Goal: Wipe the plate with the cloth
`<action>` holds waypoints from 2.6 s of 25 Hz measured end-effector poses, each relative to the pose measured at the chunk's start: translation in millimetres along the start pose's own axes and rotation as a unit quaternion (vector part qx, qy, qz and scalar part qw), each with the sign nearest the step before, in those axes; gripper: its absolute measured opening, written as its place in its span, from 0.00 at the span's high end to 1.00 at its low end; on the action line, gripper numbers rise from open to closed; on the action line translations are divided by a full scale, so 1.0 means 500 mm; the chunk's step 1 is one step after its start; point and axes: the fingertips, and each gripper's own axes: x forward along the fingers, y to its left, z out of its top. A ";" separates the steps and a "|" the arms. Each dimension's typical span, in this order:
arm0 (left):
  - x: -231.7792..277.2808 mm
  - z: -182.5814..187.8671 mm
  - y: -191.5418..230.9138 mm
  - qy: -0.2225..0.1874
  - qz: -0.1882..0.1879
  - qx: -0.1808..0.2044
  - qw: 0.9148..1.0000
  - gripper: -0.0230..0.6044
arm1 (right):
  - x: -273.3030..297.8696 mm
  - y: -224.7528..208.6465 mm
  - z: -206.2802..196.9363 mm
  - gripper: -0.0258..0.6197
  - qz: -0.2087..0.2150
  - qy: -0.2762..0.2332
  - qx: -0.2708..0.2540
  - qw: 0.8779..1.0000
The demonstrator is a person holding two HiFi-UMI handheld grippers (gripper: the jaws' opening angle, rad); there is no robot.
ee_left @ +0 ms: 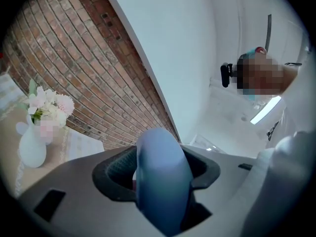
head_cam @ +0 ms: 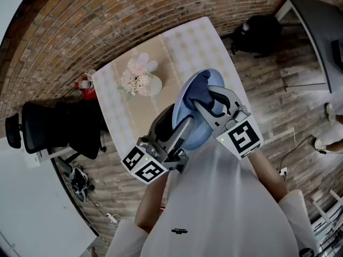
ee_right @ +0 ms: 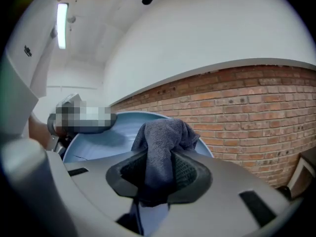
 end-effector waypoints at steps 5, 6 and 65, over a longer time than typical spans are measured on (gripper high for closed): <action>0.012 0.001 0.003 -0.008 0.003 -0.012 1.000 0.56 | -0.003 0.045 0.020 0.77 0.045 -0.012 -0.022 0.999; 0.013 0.003 0.006 -0.013 0.006 -0.018 1.000 0.56 | -0.004 0.057 0.017 0.77 0.057 -0.006 -0.024 0.998; 0.001 0.082 0.002 -0.070 0.019 0.027 0.997 0.55 | 0.017 -0.044 -0.218 0.77 -0.042 0.143 0.169 0.974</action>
